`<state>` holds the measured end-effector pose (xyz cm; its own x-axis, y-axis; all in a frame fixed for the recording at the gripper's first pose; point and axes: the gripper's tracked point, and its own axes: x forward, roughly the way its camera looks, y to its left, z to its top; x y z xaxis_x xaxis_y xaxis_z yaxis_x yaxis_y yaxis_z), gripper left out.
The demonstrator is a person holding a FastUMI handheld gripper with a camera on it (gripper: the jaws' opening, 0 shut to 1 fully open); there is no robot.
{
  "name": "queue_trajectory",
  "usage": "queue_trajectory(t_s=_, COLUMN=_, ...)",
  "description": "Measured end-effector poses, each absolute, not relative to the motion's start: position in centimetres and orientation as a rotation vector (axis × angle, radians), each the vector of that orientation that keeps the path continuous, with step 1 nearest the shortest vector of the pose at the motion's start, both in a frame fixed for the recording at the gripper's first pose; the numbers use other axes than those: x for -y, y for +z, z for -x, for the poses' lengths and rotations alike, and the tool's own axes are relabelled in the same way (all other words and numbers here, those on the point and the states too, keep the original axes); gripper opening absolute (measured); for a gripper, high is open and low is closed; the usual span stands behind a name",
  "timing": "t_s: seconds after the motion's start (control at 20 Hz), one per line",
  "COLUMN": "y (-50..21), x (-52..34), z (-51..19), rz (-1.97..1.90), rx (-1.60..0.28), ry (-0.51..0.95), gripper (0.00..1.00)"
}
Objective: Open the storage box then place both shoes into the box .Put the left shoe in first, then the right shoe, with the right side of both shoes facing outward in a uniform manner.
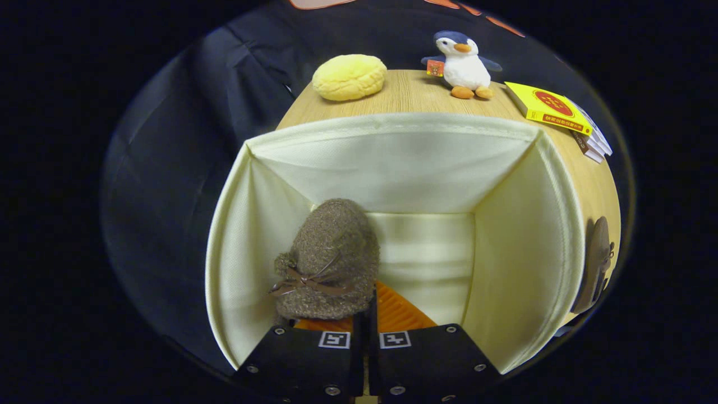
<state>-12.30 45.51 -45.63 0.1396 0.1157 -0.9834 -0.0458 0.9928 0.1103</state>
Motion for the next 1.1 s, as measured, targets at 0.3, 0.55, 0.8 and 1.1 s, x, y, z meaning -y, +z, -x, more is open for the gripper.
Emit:
queue_trajectory(t_s=0.3, y=-45.2, x=-46.2, z=14.7, rz=-0.17, rx=-1.507, ry=0.234, gripper=0.35)
queue_trajectory(t_s=0.55, y=-39.8, x=-45.9, z=14.6, rz=-0.269, rx=-1.44, ry=0.355, gripper=0.74)
queue_trajectory(t_s=0.8, y=-33.5, x=-42.2, z=13.8, rz=-0.32, rx=-1.305, ry=0.454, gripper=0.92)
queue_trajectory(t_s=1.1, y=-29.2, x=-30.4, z=12.1, rz=-0.243, rx=-1.128, ry=0.421, gripper=0.98)
